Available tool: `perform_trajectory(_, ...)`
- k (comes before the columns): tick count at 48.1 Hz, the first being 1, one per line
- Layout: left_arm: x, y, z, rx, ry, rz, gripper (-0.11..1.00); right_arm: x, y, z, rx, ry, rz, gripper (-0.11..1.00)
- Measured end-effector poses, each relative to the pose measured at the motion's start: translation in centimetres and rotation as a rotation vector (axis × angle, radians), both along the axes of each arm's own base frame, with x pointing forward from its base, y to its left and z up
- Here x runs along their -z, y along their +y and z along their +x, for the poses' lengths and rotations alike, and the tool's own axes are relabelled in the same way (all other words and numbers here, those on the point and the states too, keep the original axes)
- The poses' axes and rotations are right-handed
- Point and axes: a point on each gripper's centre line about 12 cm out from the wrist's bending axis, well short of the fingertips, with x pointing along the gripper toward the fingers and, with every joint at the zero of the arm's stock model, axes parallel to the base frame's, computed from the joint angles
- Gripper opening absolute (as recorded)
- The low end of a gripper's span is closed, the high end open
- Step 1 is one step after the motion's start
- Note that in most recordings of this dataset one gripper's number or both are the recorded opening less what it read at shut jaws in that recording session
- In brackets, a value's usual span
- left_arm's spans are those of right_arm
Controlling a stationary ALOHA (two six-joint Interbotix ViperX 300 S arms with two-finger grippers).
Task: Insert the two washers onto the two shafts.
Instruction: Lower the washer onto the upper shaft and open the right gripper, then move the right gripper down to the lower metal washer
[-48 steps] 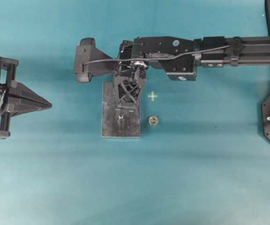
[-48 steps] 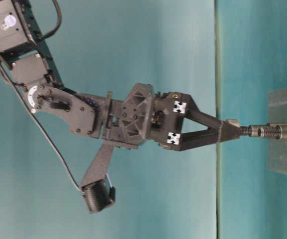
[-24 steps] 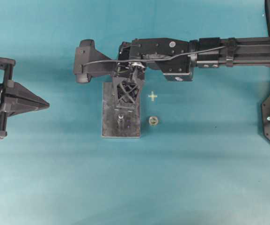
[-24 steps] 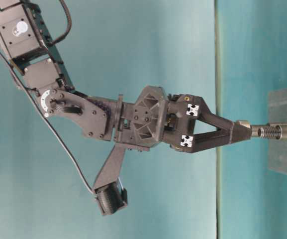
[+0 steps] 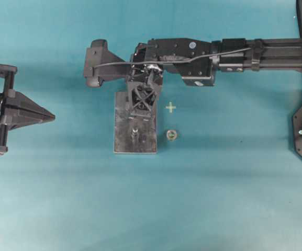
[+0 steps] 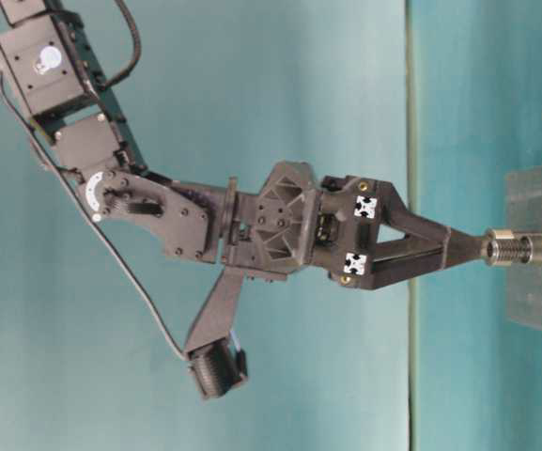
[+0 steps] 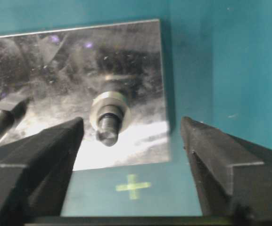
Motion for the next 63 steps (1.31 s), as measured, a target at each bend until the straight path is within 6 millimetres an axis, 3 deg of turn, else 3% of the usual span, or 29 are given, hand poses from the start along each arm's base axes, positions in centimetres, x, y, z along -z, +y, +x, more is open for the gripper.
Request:
perform_trajectory(8,-0.2,0.0,-0.1,-0.002,-0.009,-0.005,0.00,0.0,0.9,0.1,-0.009,-0.002,0.021,0.73)
perform_trajectory(21,-0.4,0.0,-0.2,-0.002,-0.017,-0.006,0.00,0.2,-1.9,-0.1,0.048,-0.004,0.026,0.73)
perform_trajectory(33,-0.4,0.0,-0.2,-0.003,-0.020,-0.008,0.00,0.3,-1.4,-0.5,0.037,0.028,0.033,0.73)
perform_trajectory(52,-0.6,0.0,-0.3,-0.005,-0.024,-0.013,0.00,-0.9,2.4,-5.0,-0.015,0.080,0.072,0.73)
perform_trajectory(63,-0.4,0.0,-0.3,-0.016,-0.022,-0.037,0.00,1.1,5.1,-7.0,-0.007,0.022,0.128,0.75)
